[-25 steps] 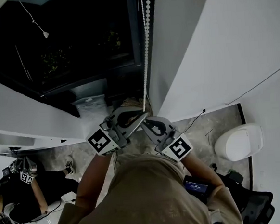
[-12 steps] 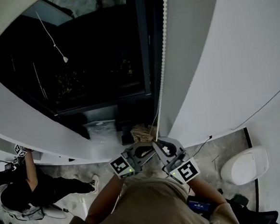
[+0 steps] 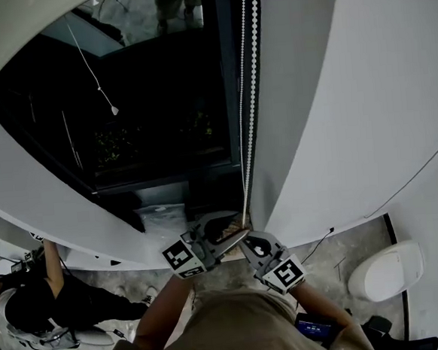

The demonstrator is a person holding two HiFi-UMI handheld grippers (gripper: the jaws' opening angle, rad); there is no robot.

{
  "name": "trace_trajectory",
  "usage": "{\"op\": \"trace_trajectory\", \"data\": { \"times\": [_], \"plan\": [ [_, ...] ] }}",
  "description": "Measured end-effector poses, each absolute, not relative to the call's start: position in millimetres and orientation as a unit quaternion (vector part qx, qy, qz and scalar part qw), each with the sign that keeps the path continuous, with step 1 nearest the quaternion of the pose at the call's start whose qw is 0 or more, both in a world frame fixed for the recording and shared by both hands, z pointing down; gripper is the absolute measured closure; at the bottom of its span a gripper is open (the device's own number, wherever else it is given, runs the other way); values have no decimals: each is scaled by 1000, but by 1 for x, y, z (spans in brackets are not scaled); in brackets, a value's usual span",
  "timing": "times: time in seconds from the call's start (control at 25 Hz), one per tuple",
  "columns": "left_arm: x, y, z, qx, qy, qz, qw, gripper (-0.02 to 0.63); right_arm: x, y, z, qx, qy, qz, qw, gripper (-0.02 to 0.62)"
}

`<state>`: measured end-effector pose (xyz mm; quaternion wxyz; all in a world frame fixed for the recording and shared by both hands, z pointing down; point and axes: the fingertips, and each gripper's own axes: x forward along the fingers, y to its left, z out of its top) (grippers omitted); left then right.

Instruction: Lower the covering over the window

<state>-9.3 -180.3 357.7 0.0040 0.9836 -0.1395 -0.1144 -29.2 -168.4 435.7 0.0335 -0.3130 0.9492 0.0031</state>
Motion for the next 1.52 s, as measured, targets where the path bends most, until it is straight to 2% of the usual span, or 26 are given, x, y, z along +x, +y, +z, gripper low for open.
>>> {"op": "trace_trajectory", "data": {
  "times": [0.04,0.08,0.12,0.16,0.24,0.32,0.36,0.52,0.68,0.72,0.8,0.92,0.96,1.0,1.08,1.28,1.36,1.4,1.44,1.52],
  "plan": [
    [-3,-179,364,985,-132,-107,7,470,-31,-166,435,-308,951,6,34,578],
    [1,-178,372,986,-126,-107,13,542,-32,-163,436,-304,952,8,33,578],
    [2,-178,380,986,-123,-113,21,581,-32,-160,437,-300,954,11,29,578],
    [0,-179,388,985,-124,-119,27,586,-32,-157,438,-294,955,18,21,578],
    [-7,-186,405,984,-143,-105,23,588,-31,-150,437,-292,956,38,16,569],
    [-12,-191,429,984,-161,-75,23,588,-21,-152,425,-317,947,33,49,496],
    [-13,-189,441,984,-164,-65,31,588,-14,-157,417,-333,940,22,70,486],
    [-3,-170,458,986,-147,-62,55,588,-3,-171,389,-342,934,22,102,483],
    [14,-151,462,992,-115,-49,35,588,-15,-171,377,-328,938,50,102,483],
    [16,-148,463,992,-111,-48,30,588,-16,-170,376,-333,936,58,98,534],
    [15,-145,459,992,-111,-50,16,588,-16,-169,376,-341,934,64,90,574],
    [-2,-144,457,993,-103,-65,10,588,-13,-172,381,-334,937,23,98,580],
    [-13,-146,458,991,-101,-83,28,574,-9,-174,385,-332,938,7,101,581],
    [-27,-151,456,987,-105,-106,54,532,-6,-175,394,-331,939,-3,96,581],
    [-46,-162,443,979,-124,-138,78,500,-8,-174,423,-325,944,-11,63,581],
    [-17,-172,369,982,-119,-146,15,446,-26,-162,441,-300,954,-9,24,581],
    [-3,-173,355,982,-115,-146,11,448,-32,-160,438,-297,955,-3,20,581],
    [2,-174,355,984,-118,-135,5,499,-32,-159,438,-300,954,0,20,580],
    [6,-174,357,985,-121,-126,0,580,-29,-159,438,-305,952,5,19,580],
    [6,-175,361,984,-129,-124,-2,583,-22,-157,436,-310,950,20,20,580]
  ]
}}
